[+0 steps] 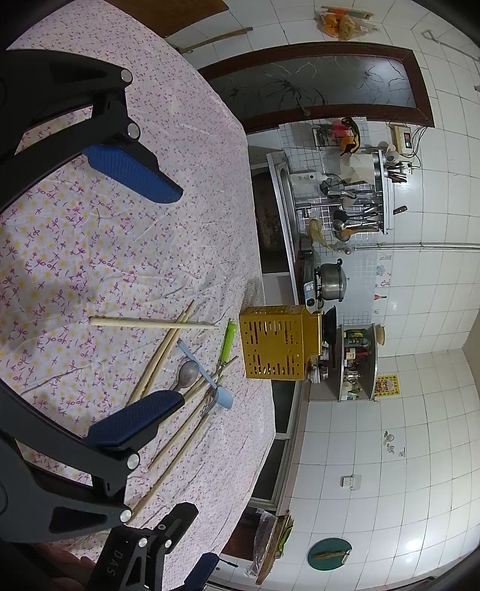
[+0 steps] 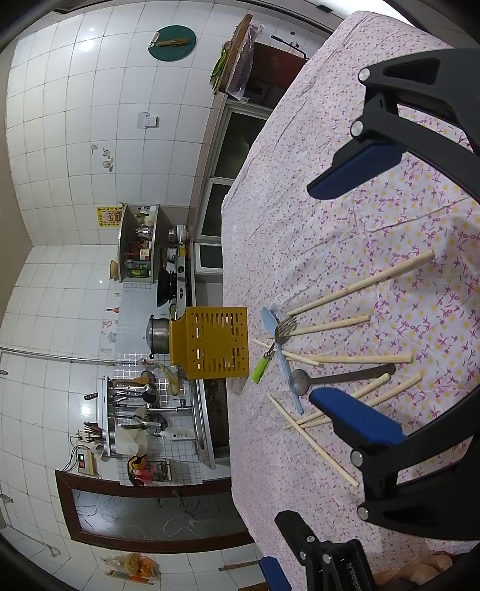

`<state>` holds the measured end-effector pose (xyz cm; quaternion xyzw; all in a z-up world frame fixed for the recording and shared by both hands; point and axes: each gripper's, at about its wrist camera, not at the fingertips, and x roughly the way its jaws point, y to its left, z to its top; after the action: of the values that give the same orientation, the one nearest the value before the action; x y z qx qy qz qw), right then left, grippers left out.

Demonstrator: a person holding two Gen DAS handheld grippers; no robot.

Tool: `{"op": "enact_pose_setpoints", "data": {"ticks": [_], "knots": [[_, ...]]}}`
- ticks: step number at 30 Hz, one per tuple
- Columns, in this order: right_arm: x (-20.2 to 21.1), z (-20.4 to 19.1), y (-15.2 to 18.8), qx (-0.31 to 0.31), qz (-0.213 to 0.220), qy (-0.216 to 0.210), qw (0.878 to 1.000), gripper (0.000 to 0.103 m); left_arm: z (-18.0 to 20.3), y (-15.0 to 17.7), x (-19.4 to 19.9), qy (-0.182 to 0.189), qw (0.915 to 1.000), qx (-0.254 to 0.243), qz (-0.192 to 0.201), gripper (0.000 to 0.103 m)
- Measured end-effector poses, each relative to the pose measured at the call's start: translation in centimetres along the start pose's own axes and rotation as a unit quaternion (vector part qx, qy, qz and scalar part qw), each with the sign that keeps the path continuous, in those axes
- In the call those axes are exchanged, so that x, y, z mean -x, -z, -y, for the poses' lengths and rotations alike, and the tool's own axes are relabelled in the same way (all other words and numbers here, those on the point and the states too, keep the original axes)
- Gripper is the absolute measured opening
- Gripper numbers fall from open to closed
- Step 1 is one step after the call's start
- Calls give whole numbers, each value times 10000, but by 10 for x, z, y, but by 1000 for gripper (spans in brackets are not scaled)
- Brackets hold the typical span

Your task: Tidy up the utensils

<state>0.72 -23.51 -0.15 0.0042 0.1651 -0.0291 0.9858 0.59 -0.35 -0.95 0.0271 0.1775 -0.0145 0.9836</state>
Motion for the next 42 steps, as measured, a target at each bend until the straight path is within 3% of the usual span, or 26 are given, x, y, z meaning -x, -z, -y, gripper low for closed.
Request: {"op": "enact_pose_setpoints", "data": {"ticks": [42], "knots": [[-3,1,1,10,8,29,10000,99,0,0,-1,10,10000,-1,-16,98]]}}
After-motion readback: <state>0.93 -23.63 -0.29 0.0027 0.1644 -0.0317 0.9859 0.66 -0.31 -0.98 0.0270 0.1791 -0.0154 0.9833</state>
